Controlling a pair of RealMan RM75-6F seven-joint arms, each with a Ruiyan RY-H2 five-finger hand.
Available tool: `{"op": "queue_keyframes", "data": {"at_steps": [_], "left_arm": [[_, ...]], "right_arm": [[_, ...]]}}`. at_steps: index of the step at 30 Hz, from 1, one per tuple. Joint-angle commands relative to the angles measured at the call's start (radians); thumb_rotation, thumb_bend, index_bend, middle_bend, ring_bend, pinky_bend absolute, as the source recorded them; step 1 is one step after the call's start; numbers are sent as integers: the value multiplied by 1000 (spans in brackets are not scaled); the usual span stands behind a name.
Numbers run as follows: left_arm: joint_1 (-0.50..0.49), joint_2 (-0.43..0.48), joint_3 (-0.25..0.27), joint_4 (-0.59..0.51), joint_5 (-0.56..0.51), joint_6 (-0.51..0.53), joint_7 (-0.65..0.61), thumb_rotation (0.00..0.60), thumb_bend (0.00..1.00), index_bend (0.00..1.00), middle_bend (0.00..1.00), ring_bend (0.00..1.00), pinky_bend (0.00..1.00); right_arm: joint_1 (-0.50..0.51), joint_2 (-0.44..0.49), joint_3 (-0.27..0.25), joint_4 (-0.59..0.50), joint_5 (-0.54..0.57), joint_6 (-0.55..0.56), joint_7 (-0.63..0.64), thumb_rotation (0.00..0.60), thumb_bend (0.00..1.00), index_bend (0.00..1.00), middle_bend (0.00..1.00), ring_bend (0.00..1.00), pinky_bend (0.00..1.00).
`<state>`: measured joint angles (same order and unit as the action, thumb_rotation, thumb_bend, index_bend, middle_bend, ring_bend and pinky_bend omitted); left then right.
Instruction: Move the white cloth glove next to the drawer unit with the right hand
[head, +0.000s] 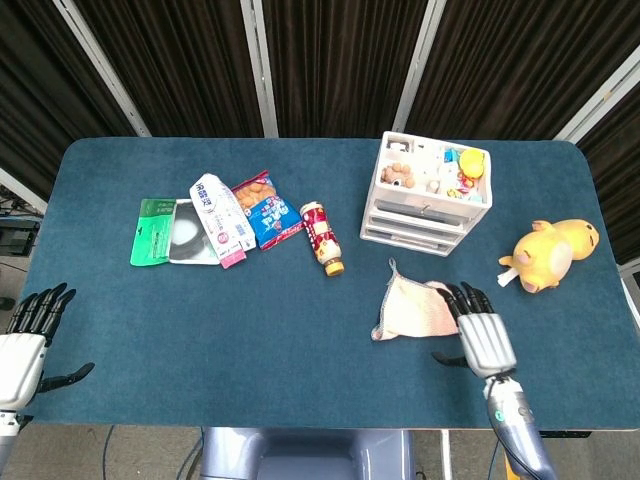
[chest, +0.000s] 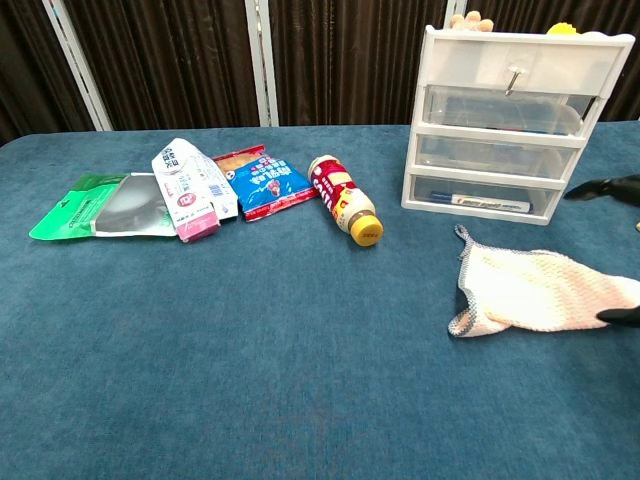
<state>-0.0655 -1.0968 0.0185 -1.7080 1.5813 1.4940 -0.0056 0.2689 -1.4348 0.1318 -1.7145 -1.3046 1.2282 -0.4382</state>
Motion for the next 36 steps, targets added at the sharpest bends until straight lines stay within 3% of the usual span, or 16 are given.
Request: {"op": "queue_keyframes", "data": {"at_steps": [1, 11, 28, 30, 31, 35, 36], "left_arm": [[-1, 2, 0, -3, -2, -3, -3, 600, 0, 0, 0, 0, 0], [-7, 10, -1, -13, -17, -21, -14, 600, 0, 0, 0, 0, 0], [-10, 13, -2, -24, -33, -35, -18, 600, 0, 0, 0, 0, 0], [-10, 14, -3, -25, -34, -36, -18, 600, 0, 0, 0, 0, 0], [-10, 14, -3, -26, -34, -36, -18, 600, 0, 0, 0, 0, 0], [-10, 15, -3, -27, -35, -36, -18, 600, 0, 0, 0, 0, 0], [-10, 15, -2, -27, -35, -36, -18, 600, 0, 0, 0, 0, 0]], "right_arm": [[41, -62, 22, 64, 63, -44, -45, 600, 27, 116, 93, 2, 154], [105, -148, 48, 183, 165, -115, -58, 600, 30, 168, 93, 2, 154], [157, -244, 40, 318, 211, -147, -35, 600, 58, 157, 95, 13, 173], [163, -253, 42, 327, 214, -148, -34, 600, 67, 176, 129, 58, 233], [166, -257, 42, 331, 216, -150, -35, 600, 80, 213, 188, 124, 311], [171, -276, 37, 353, 202, -132, -31, 600, 114, 495, 566, 547, 697], [170, -281, 34, 359, 195, -127, -26, 600, 116, 516, 591, 574, 719]]}}
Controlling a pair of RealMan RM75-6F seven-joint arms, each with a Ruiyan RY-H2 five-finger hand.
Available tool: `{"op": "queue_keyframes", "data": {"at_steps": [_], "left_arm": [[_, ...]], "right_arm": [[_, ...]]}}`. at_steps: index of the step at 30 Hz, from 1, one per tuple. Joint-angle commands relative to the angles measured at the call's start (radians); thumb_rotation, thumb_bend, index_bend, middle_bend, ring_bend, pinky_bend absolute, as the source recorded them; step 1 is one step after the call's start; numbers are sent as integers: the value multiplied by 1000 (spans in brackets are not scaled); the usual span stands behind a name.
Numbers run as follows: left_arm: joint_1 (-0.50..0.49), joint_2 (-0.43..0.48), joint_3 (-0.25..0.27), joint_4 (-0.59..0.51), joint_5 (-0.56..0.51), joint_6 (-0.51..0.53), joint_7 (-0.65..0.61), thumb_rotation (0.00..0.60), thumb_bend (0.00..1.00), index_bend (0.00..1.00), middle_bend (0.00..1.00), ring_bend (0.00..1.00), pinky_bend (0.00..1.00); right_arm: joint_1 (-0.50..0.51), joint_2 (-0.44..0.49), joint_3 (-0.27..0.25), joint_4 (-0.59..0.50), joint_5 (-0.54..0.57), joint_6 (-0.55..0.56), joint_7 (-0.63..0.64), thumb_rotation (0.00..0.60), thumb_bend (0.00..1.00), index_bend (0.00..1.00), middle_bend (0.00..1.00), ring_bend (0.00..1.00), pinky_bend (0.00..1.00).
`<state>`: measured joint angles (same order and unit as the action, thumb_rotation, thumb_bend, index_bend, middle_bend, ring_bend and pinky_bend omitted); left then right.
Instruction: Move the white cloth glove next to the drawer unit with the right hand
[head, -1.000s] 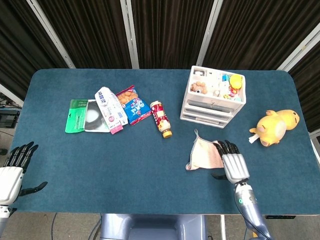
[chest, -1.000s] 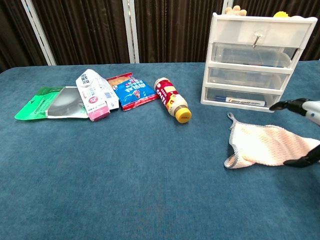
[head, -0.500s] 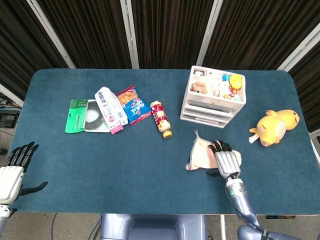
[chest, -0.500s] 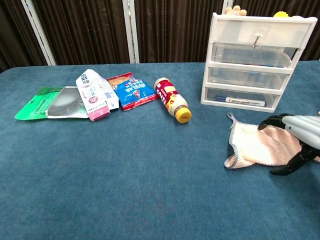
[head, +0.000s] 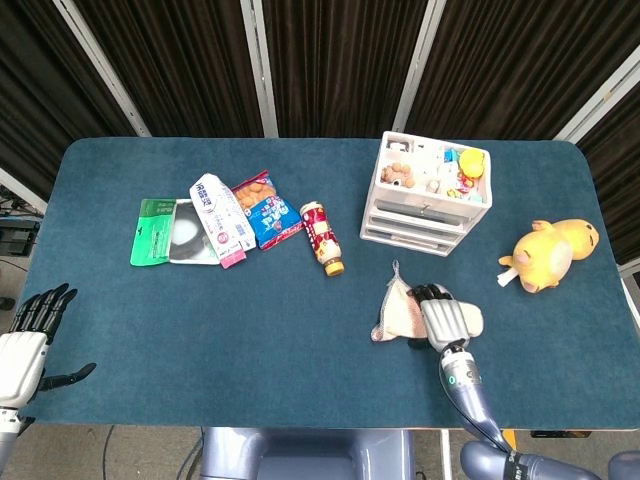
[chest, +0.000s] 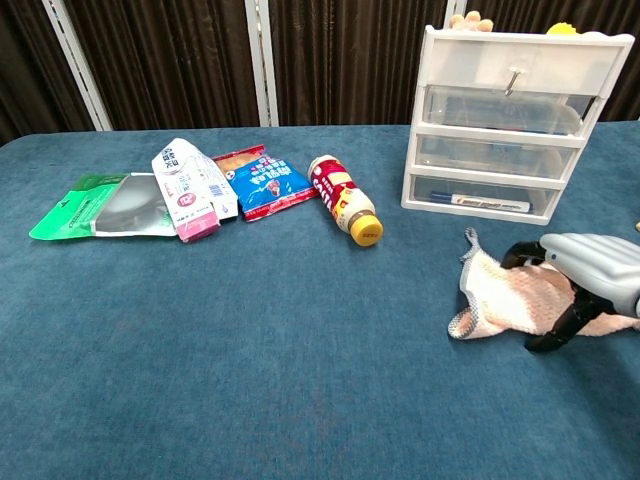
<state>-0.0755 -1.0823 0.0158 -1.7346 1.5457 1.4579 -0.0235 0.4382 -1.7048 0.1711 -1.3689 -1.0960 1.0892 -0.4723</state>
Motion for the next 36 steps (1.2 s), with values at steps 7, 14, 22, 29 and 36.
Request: {"op": "queue_keyframes", "data": {"at_steps": [7, 14, 22, 29, 36], "left_arm": [[1, 0, 1, 0, 4, 3, -2, 600, 0, 0, 0, 0, 0], [1, -2, 1, 0, 6, 5, 0, 600, 0, 0, 0, 0, 0], [3, -5, 0, 0, 6, 10, 4, 600, 0, 0, 0, 0, 0], [5, -8, -1, 1, 7, 14, 7, 600, 0, 0, 0, 0, 0], [4, -12, -6, 4, 2, 16, 9, 600, 0, 0, 0, 0, 0]], "right_arm": [[-9, -26, -33, 48, -104, 65, 75, 600, 186, 626, 706, 691, 821], [-14, 25, -32, -19, -200, 137, 128, 600, 316, 663, 734, 720, 854], [-23, 87, -29, -86, -268, 192, 162, 600, 373, 679, 747, 732, 865], [-21, 126, -13, -91, -363, 273, 202, 600, 388, 687, 749, 736, 865], [-9, 143, 20, -61, -449, 362, 260, 600, 393, 687, 750, 736, 865]]}}
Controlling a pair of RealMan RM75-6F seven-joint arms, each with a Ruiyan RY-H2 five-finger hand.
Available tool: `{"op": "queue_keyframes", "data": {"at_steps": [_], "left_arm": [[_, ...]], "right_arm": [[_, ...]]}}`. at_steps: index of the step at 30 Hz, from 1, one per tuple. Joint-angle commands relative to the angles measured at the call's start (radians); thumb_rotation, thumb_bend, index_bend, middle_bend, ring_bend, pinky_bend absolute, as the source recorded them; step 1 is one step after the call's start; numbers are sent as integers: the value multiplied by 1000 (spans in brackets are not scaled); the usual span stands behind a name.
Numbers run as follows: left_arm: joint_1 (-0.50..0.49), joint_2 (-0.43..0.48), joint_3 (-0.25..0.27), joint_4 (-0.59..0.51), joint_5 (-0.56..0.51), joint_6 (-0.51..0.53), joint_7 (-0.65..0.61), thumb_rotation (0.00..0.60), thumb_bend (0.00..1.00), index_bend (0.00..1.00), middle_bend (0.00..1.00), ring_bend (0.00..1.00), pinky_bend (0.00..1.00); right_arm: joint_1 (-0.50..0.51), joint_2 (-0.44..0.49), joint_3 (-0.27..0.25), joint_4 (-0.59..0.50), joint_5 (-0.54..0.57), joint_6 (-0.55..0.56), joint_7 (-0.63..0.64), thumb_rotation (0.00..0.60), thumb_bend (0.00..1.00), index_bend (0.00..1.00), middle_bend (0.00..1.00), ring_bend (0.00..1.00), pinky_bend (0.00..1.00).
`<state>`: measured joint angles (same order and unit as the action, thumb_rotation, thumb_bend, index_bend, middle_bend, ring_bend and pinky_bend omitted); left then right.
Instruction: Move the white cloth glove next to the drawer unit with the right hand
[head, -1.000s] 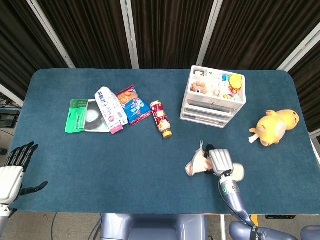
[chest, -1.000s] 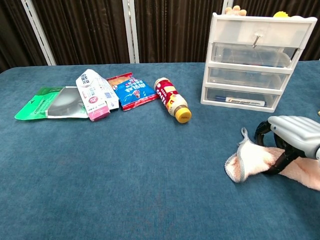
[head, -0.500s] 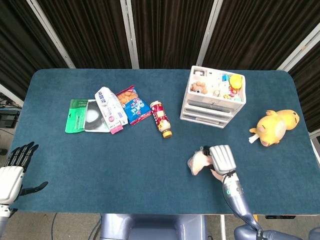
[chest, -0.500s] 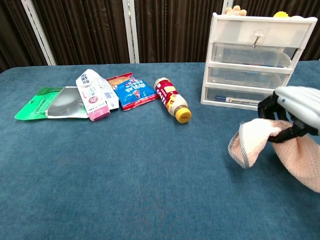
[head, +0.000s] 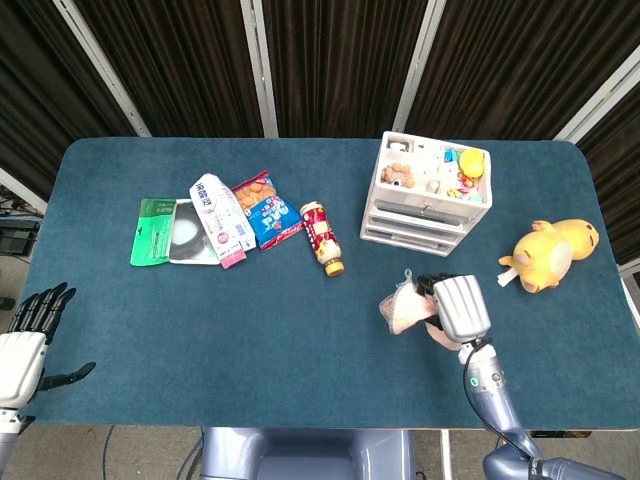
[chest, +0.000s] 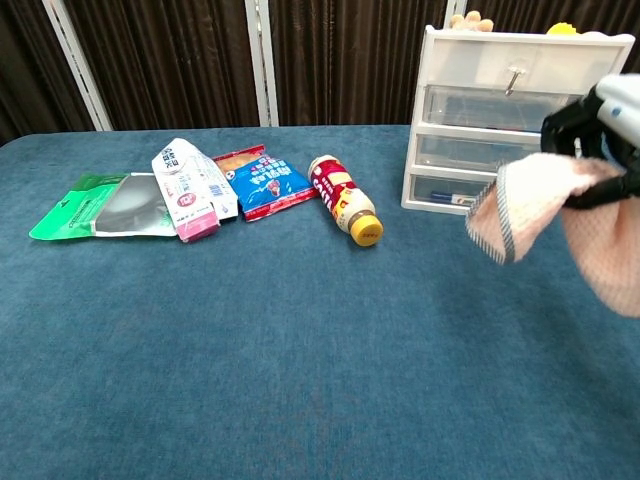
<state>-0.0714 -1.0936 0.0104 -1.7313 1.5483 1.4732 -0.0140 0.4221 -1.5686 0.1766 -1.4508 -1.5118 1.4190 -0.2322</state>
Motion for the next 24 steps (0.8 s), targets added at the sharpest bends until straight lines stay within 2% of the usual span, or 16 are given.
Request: {"op": "queue_keyframes", "data": {"at_steps": [1, 8, 15, 24], "left_arm": [[0, -1, -2, 1, 0, 2, 0, 600, 0, 0, 0, 0, 0], [0, -6, -3, 2, 4, 6, -2, 600, 0, 0, 0, 0, 0], [-2, -10, -4, 1, 5, 5, 0, 600, 0, 0, 0, 0, 0], [-5, -9, -7, -5, -7, -5, 1, 600, 0, 0, 0, 0, 0]], "right_arm": [[10, 7, 17, 36, -49, 46, 28, 600, 393, 687, 750, 736, 865], [47, 2, 36, 179, -123, 96, 56, 600, 393, 686, 750, 736, 865], [89, -8, 68, 271, -118, 90, 87, 600, 392, 685, 749, 736, 865], [138, -32, 101, 338, -85, 64, 108, 600, 392, 683, 750, 736, 865]]}}
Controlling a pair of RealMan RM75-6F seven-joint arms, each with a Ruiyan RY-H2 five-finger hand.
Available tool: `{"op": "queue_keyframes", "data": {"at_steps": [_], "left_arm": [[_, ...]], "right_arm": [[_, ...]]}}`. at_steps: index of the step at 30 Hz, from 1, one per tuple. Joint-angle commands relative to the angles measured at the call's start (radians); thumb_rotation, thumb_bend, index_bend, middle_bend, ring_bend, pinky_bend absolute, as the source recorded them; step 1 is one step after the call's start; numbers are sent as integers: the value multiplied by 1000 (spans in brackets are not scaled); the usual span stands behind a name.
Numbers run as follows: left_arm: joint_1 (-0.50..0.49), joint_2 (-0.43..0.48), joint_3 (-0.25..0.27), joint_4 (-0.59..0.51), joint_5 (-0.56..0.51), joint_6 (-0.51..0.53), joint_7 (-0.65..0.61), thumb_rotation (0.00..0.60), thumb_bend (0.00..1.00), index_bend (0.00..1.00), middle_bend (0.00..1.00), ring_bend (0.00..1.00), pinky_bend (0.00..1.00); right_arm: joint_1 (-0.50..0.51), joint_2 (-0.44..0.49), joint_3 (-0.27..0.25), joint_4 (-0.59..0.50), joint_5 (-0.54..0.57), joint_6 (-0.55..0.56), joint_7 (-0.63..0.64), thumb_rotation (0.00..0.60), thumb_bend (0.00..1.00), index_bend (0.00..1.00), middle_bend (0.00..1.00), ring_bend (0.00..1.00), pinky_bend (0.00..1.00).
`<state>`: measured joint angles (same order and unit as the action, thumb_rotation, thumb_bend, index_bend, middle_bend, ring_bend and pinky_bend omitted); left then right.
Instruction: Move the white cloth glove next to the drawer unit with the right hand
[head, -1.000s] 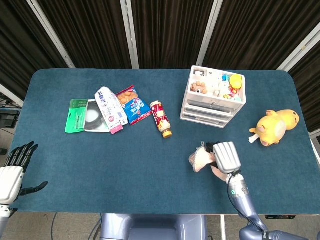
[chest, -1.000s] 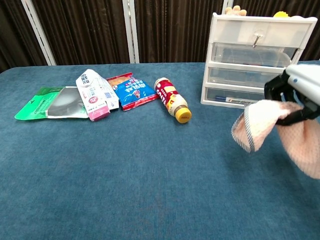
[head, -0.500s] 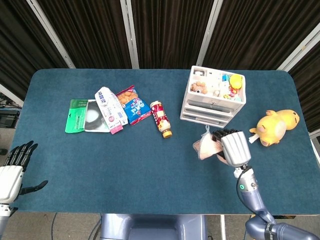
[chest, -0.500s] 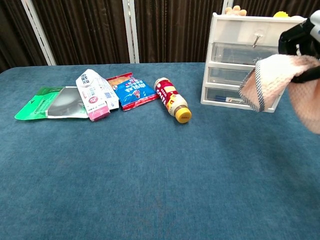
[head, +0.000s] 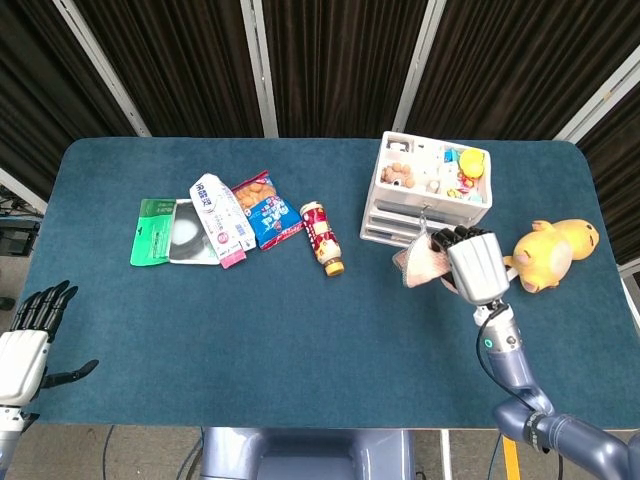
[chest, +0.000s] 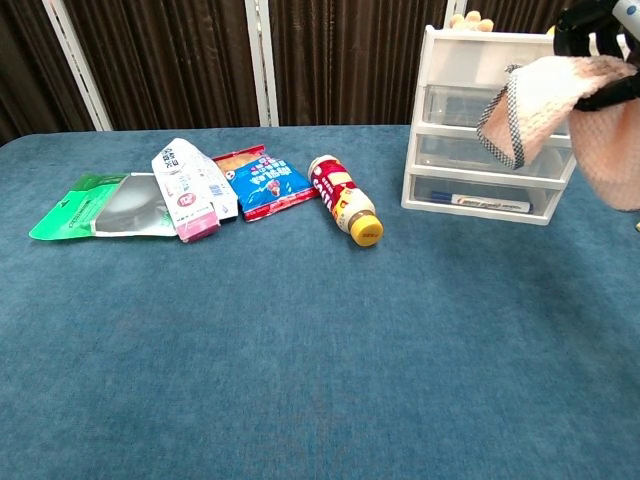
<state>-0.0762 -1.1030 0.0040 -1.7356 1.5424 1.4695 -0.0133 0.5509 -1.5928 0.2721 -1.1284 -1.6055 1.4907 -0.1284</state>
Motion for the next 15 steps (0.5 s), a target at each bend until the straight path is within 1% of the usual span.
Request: {"op": "queue_keyframes", "data": {"at_steps": [1, 15], "left_arm": [[-1, 0, 0, -1, -2, -2, 1, 600, 1, 0, 0, 0, 0], [-2, 3, 2, -8, -4, -7, 3, 600, 0, 0, 0, 0, 0]], "right_arm": [[12, -10, 7, 22, 13, -10, 7, 600, 392, 683, 750, 736, 865], [39, -45, 5, 77, 45, -20, 24, 600, 392, 684, 750, 736, 865]]}}
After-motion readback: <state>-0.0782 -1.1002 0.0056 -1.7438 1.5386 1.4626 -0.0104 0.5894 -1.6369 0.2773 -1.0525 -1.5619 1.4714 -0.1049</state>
